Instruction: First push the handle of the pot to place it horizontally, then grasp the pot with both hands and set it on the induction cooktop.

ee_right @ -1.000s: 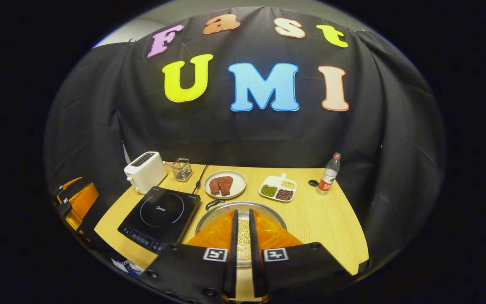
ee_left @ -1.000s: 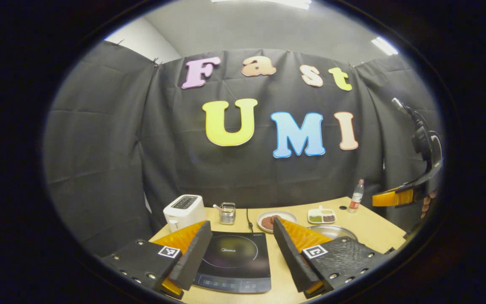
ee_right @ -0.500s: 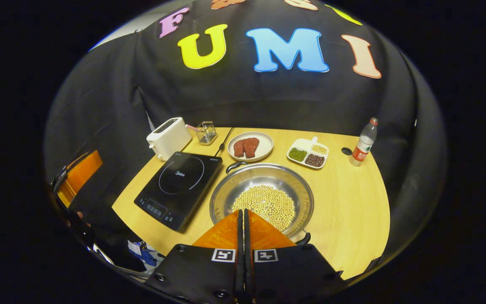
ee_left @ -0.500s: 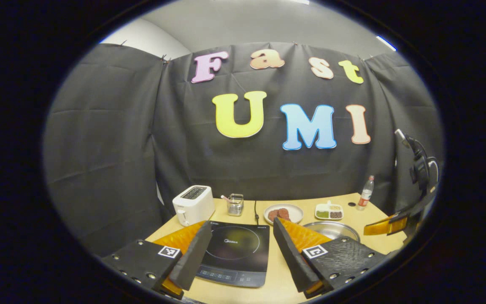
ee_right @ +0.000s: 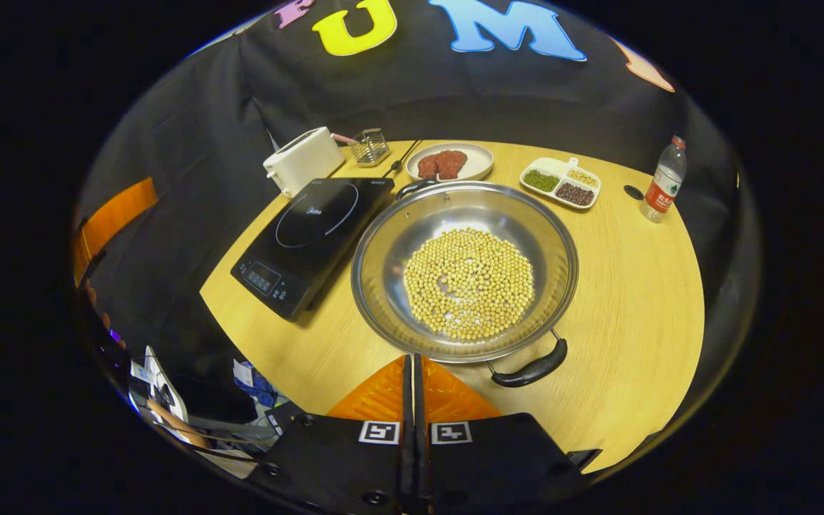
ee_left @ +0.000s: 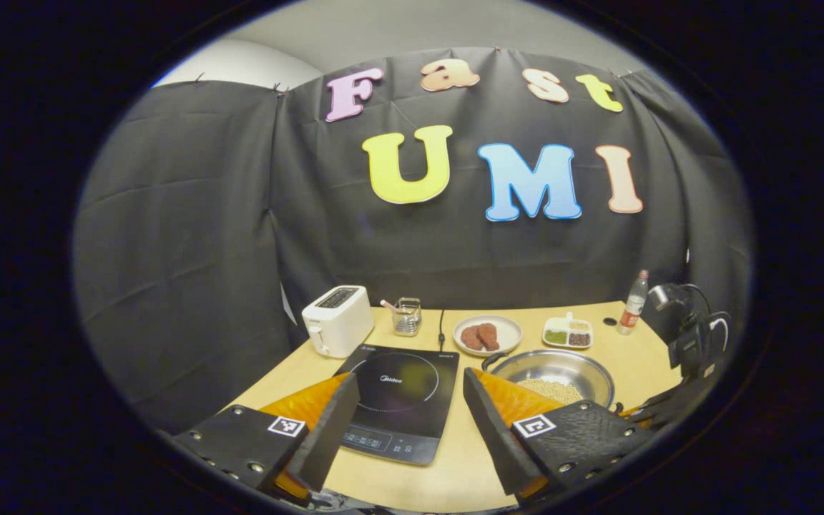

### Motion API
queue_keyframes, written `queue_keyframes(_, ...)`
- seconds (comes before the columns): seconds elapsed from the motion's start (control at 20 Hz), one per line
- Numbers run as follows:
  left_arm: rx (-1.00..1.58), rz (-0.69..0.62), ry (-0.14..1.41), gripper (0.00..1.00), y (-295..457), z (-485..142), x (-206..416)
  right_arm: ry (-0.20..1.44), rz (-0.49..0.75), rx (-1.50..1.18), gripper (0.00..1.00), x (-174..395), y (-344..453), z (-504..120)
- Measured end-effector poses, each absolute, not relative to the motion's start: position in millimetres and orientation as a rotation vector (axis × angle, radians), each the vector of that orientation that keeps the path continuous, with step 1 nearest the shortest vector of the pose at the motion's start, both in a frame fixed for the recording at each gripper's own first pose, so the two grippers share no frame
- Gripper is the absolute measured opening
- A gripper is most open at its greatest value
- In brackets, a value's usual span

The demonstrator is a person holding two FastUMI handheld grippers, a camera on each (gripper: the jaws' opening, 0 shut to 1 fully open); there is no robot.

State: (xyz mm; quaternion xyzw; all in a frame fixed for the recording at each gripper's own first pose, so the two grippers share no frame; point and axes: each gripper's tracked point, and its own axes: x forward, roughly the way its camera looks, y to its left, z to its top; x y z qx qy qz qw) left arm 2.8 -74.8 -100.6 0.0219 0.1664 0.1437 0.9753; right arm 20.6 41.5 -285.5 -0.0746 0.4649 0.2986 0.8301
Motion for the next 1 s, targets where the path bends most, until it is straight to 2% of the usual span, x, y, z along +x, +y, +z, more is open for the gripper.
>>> queue_keyframes(0.05, 0.042, 0.3, 0.343, 0.87, -82, -104, 1, 1.012, 0.639, -0.141, 0.0, 18, 41, -294)
queue_keyframes(0.45, 0.07, 0.337, 0.392, 0.89, -126, -120, 0, 1.078, 0.631, -0.163, 0.02, 34, 10, -336)
queue_keyframes(0.8, 0.058, 0.346, 0.401, 0.87, -157, -128, 9, 1.077, 0.674, -0.144, 0.02, 43, 8, -339)
queue_keyframes(1.0, 0.052, 0.315, 0.393, 0.87, -172, -130, 22, 1.068, 0.653, -0.189, 0.02, 51, -14, -340)
